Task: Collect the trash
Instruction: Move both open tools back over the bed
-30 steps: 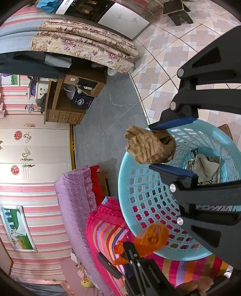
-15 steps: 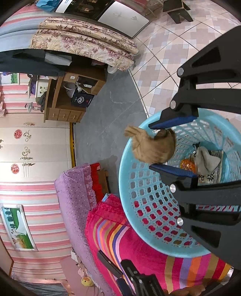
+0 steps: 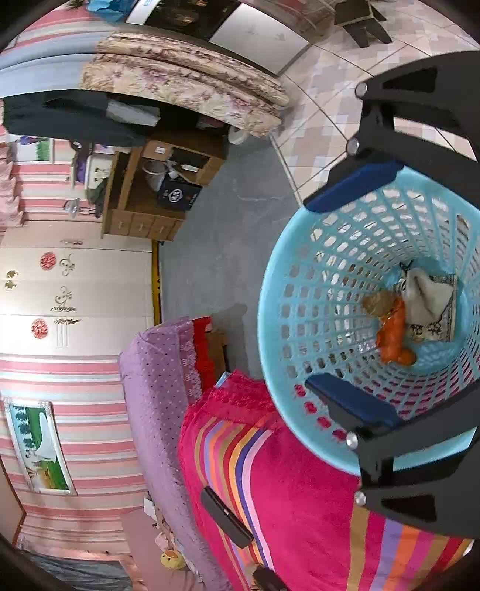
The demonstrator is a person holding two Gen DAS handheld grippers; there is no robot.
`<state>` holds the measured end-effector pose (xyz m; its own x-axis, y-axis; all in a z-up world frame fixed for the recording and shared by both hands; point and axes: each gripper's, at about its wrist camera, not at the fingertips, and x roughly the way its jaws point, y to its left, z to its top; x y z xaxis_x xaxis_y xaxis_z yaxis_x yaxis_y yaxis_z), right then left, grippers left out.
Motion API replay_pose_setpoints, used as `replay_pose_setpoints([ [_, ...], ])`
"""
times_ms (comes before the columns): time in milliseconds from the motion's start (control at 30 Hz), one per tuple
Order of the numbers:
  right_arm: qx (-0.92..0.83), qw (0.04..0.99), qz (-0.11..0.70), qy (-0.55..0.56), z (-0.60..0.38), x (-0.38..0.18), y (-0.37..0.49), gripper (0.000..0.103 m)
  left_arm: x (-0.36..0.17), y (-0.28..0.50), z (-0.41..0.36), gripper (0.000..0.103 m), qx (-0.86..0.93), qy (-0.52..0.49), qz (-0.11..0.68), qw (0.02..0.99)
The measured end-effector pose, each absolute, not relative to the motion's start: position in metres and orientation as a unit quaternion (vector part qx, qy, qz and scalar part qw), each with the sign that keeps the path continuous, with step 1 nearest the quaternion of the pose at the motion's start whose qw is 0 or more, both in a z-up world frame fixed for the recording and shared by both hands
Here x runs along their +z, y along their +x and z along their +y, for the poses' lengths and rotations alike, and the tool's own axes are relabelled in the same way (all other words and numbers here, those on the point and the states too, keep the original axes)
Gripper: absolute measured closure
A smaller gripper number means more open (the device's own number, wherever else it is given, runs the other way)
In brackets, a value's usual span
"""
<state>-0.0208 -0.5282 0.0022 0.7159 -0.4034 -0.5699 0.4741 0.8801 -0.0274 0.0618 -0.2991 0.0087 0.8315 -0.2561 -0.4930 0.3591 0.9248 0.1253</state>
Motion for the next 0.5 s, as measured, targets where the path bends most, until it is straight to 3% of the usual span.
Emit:
replay_pose_setpoints([
  [167, -0.222, 0.931, 0.285, 0.056, -0.506, 0.011, -0.012, 0.010, 0.019, 0.064, -0.259, 0.006, -0.140, 0.104, 0.234, 0.956],
  [500, -0.185, 0.943, 0.273, 0.042, -0.446, 0.018, 0.012, 0.009, 0.020, 0.082, -0.167, 0.006, -0.087, 0.093, 0.233, 0.964],
])
